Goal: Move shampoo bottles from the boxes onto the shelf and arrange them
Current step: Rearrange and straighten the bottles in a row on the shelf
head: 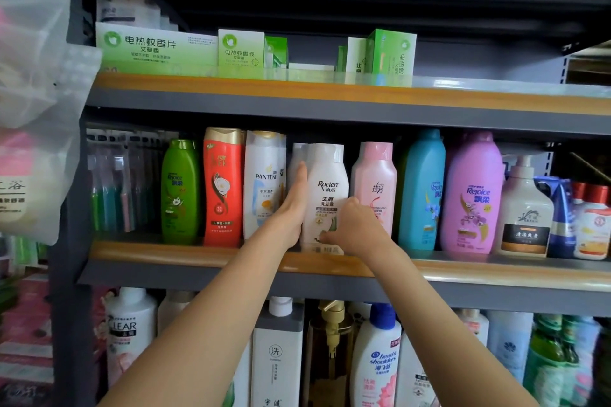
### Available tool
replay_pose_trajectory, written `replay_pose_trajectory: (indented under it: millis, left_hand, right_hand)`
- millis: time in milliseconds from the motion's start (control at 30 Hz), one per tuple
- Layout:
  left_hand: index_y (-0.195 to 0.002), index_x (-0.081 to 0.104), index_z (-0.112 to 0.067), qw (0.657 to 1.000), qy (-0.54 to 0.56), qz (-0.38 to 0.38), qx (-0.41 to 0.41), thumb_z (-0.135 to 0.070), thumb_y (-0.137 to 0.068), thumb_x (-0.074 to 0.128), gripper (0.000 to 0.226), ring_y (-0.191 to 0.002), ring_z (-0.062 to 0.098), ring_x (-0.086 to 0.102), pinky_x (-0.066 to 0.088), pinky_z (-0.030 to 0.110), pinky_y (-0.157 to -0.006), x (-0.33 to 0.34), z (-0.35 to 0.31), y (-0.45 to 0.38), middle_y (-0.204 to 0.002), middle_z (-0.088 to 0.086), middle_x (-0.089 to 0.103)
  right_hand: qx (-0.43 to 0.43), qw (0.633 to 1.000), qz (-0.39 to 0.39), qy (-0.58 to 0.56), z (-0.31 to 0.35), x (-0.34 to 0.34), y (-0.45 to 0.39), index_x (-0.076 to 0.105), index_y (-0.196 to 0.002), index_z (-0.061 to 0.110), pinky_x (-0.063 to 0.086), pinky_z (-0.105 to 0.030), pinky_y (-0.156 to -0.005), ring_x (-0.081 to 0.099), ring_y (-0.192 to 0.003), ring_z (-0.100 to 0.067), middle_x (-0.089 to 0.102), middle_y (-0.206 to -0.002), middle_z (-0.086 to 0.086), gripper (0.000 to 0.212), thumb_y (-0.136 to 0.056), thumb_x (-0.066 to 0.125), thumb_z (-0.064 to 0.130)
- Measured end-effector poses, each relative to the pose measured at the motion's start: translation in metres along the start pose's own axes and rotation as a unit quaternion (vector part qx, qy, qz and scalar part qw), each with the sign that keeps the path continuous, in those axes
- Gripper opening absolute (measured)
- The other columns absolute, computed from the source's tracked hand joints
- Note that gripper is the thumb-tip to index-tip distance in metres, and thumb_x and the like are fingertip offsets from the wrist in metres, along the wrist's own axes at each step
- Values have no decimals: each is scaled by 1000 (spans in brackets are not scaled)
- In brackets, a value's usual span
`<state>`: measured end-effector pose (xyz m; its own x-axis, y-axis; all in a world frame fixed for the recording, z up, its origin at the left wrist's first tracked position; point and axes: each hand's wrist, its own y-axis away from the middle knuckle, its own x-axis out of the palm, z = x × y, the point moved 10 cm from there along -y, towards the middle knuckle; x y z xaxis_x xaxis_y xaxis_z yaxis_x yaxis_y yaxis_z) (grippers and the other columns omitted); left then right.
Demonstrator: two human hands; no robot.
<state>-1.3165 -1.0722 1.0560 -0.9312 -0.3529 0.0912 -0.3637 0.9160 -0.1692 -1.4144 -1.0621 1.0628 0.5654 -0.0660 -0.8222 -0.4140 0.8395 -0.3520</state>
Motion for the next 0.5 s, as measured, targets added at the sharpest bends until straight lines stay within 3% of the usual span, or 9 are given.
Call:
replay_pose_trajectory:
  millis: [133, 233, 500]
  left_hand:
    - [-125, 52, -7, 1000, 2, 7, -7, -51, -98, 14, 64, -96, 28, 60, 46, 31, -82, 2, 2, -2, -120, 17, 59]
    - [-134, 46, -7, 1000, 0, 15, -7, -52, -98, 13, 66, -123, 30, 50, 37, 37, -106, 4, 4, -1, -134, 18, 52]
    - [-145, 32, -19, 999, -33, -10, -39, -70, -88, 17, 79, -135, 27, 36, 23, 45, -115, -2, 15, -1, -148, 12, 37]
  right_hand:
    - [-18, 999, 14, 38, 4, 0, -3, 51, -115, 2, 45, -32, -89, 55, -111, -26, 54, -121, -12, 42, -82, 69, 22]
    - [-19, 999, 14, 44, 4, 0, -4, 53, -111, 1, 48, -33, -90, 57, -108, -27, 57, -118, -12, 38, -83, 69, 20]
    - [-2, 995, -15, 94, -2, -3, -4, 55, -101, 6, 47, -34, -76, 61, -100, -30, 62, -108, -13, 27, -84, 67, 23]
